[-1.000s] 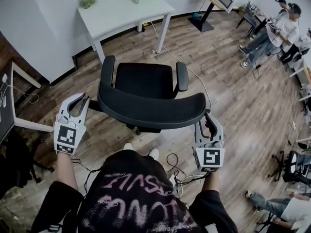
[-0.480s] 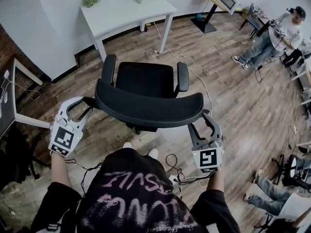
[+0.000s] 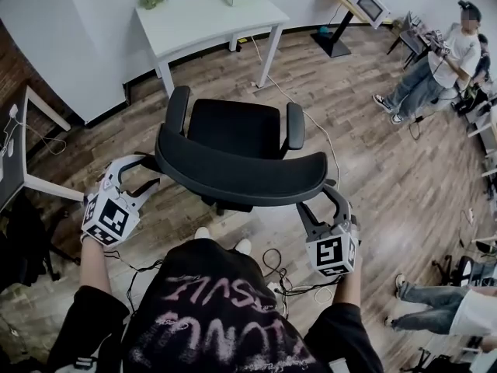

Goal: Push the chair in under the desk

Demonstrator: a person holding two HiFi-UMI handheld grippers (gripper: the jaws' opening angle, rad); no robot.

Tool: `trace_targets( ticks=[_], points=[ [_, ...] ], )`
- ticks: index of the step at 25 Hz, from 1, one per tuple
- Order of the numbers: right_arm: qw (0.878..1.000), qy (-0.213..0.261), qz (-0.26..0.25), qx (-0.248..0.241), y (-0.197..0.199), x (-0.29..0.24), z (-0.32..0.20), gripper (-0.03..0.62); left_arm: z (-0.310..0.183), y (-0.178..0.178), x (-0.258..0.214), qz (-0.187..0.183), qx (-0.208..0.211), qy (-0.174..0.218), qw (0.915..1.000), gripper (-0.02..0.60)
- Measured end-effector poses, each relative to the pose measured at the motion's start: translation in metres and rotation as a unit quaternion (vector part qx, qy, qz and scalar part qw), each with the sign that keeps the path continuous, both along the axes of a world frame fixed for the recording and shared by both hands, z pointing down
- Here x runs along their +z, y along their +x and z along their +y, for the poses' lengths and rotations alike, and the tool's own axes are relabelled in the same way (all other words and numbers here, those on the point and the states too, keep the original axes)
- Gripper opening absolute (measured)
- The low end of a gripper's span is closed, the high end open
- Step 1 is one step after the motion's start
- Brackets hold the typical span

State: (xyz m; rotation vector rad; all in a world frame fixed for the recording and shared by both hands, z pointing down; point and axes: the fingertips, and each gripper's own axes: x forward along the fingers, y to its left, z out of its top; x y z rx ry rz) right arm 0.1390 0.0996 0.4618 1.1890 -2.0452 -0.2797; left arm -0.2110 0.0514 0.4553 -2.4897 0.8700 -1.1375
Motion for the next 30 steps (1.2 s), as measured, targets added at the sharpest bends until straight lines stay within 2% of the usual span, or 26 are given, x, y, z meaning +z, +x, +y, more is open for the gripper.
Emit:
trace_targets(
  ticks=[8, 15, 24, 30],
  points=[
    [0.996, -0.017, 0.081, -0.038, 0.001, 0.003, -0.004, 0.253, -0.002, 0.006, 0.004, -0.069, 0.034, 0.005, 0.9970, 0.238],
    [0.990, -0.031, 0.124, -0.063, -0.003, 0.011, -0.009, 0.253, -0.004, 0.013, 0.011, -0.100, 0.056, 0.003, 0.9934, 0.238],
    [0.985, -0.021, 0.156, -0.069, -0.005, 0.019, -0.023, 0.241, -0.013, 0.019, 0.017, -0.111, 0.057, 0.007, 0.9922, 0.238],
    [0.985, -0.026, 0.154, -0.072, -0.004, 0.021, -0.027, 0.239, -0.016, 0.021, 0.020, -0.107, 0.059, 0.004, 0.9925, 0.238]
  ],
)
